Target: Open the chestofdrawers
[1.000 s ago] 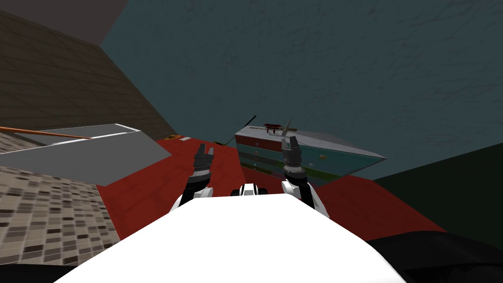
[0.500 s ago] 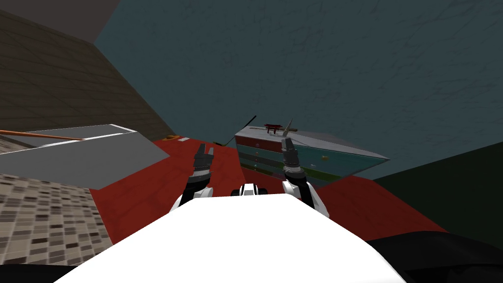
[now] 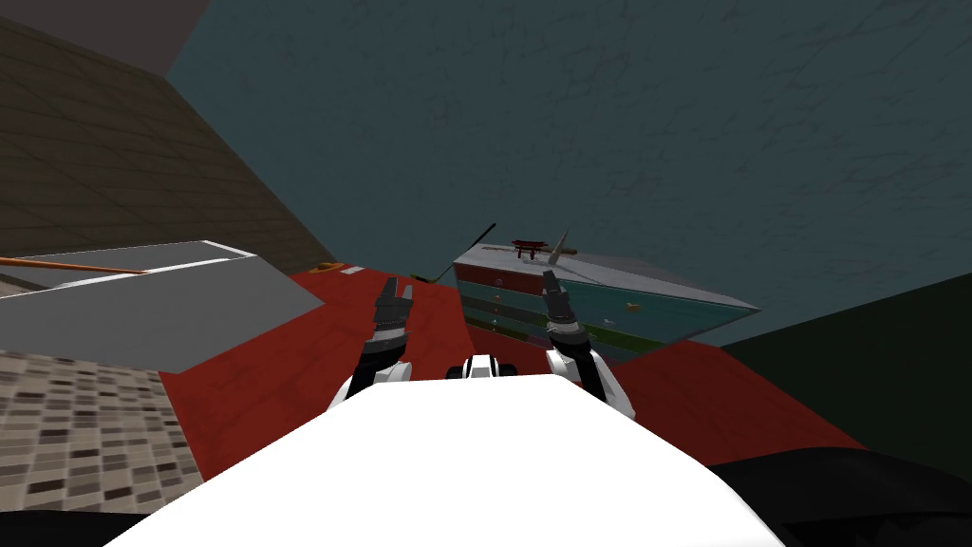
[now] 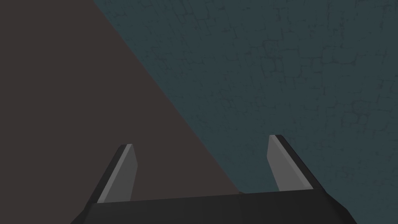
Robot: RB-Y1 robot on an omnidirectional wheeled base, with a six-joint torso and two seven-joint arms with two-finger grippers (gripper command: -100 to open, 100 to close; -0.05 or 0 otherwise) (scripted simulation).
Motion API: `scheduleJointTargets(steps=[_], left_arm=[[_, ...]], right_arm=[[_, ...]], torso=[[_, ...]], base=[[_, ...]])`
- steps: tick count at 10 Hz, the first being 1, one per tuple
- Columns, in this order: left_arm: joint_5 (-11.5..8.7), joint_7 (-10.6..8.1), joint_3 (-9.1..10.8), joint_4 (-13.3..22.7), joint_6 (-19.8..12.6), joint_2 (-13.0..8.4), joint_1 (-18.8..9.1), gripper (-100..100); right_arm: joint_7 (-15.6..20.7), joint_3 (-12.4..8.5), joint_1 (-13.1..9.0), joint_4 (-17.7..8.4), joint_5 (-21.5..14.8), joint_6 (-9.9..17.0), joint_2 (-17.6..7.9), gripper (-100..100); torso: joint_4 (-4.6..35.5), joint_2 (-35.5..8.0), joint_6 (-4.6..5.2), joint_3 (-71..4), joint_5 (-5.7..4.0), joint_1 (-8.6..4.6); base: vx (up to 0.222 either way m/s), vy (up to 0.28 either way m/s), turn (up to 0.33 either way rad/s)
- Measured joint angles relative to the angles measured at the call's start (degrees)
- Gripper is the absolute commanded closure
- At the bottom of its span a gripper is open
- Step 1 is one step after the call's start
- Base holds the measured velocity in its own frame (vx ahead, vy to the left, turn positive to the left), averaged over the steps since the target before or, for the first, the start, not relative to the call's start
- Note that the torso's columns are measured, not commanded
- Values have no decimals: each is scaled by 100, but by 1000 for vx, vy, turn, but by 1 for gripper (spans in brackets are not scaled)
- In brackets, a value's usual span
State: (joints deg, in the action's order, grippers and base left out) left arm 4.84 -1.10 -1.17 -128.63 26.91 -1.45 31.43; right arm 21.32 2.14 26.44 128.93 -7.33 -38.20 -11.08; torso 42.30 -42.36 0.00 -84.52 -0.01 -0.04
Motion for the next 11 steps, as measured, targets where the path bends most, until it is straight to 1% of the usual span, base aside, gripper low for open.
scheduleJointTargets(steps=[4, 11], left_arm=[[0, 0, 0, 0, 0, 0, 0, 0], [0, 0, 0, 0, 0, 0, 0, 0]], right_arm=[[653, -56, -40, -182, -159, -72, -77, -100], [1637, -138, -97, -445, -346, -178, -144, -100]], torso=[[-4, 12, 0, -8, 1, 5], [-1, 3, 0, -2, 0, 0]], base=[[45, 30, -20], [41, 27, -23]])
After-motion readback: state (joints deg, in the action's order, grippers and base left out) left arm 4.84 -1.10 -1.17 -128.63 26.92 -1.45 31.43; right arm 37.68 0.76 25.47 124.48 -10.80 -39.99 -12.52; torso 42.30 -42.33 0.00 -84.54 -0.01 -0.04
